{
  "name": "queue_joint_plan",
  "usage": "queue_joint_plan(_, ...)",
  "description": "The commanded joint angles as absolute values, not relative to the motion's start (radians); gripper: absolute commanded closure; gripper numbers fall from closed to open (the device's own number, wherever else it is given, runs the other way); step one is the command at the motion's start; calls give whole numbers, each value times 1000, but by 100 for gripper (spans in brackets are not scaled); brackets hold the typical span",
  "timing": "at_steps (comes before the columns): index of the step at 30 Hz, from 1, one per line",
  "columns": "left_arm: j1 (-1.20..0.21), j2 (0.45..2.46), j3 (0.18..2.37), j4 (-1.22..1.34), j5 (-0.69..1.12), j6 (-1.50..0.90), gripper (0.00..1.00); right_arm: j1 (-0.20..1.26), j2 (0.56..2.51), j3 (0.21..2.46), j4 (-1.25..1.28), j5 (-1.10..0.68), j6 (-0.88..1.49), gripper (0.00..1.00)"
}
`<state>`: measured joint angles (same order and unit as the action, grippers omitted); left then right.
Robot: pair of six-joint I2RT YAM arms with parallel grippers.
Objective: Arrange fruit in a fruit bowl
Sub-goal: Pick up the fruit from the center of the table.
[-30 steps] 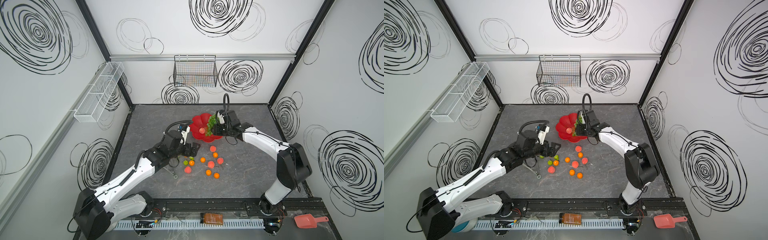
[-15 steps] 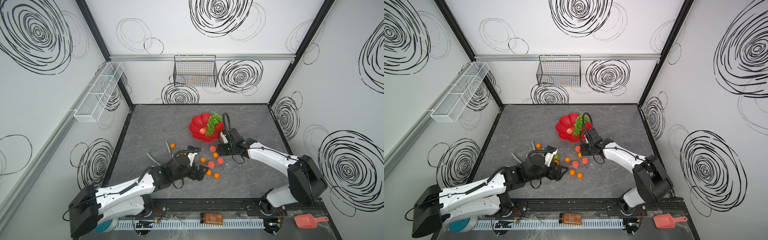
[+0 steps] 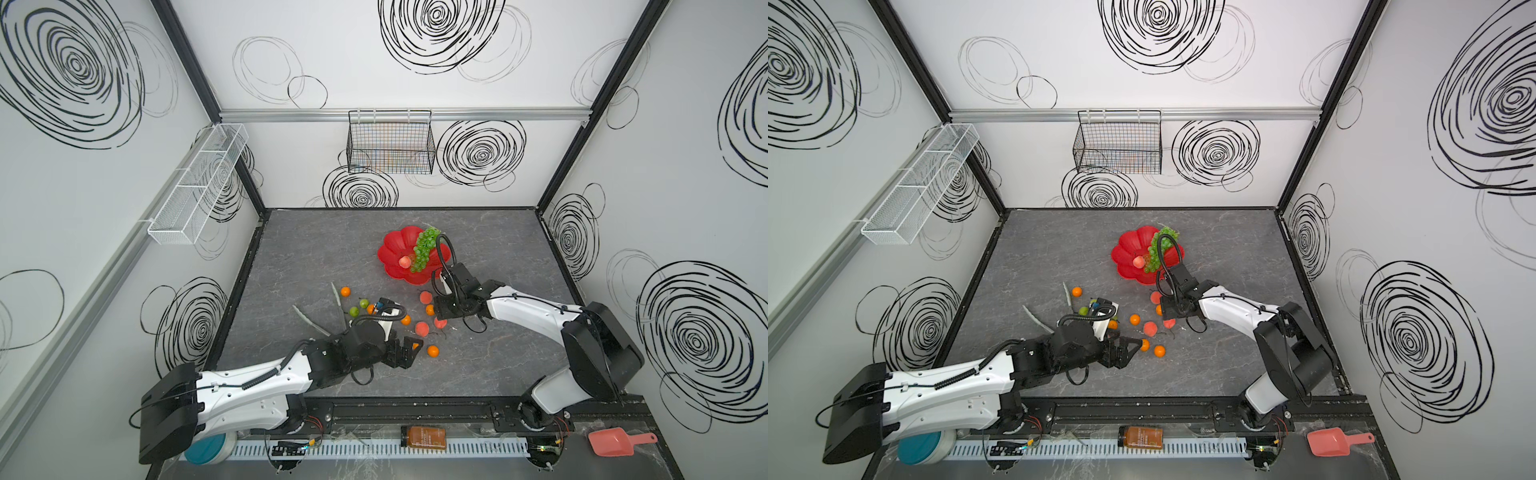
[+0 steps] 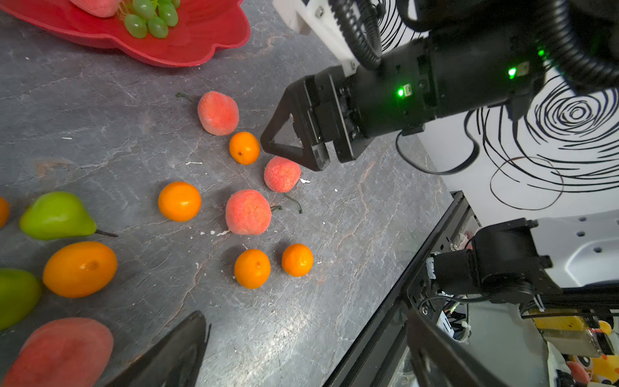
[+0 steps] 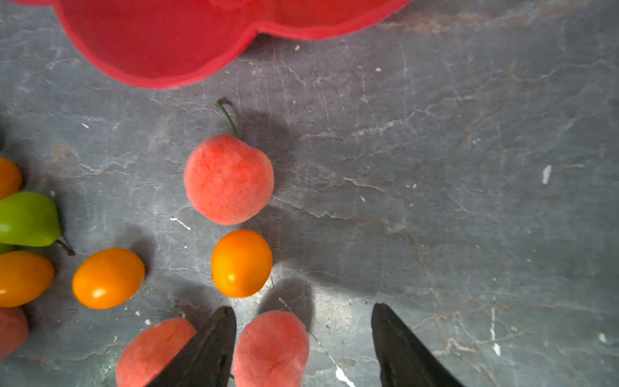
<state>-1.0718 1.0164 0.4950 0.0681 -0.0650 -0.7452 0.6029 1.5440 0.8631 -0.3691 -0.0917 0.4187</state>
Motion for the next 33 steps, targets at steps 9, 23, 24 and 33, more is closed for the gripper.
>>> queue_joint_plan(9,-1075,1016,502,92,-98,-741,4,624,1630,906,-410,-49,427,35)
queue_joint_plan(23,-1075,1020,499,89,-96,-740,4,655,1623,899,-463,-78,432,36)
queue_joint_plan(24,-1075,1023,497,90,-95,-741,4,658,1620,895,-468,-79,434,36)
queue_joint_plan(33,-1075,1028,497,98,-86,-741,4,670,1614,886,-501,-86,444,42)
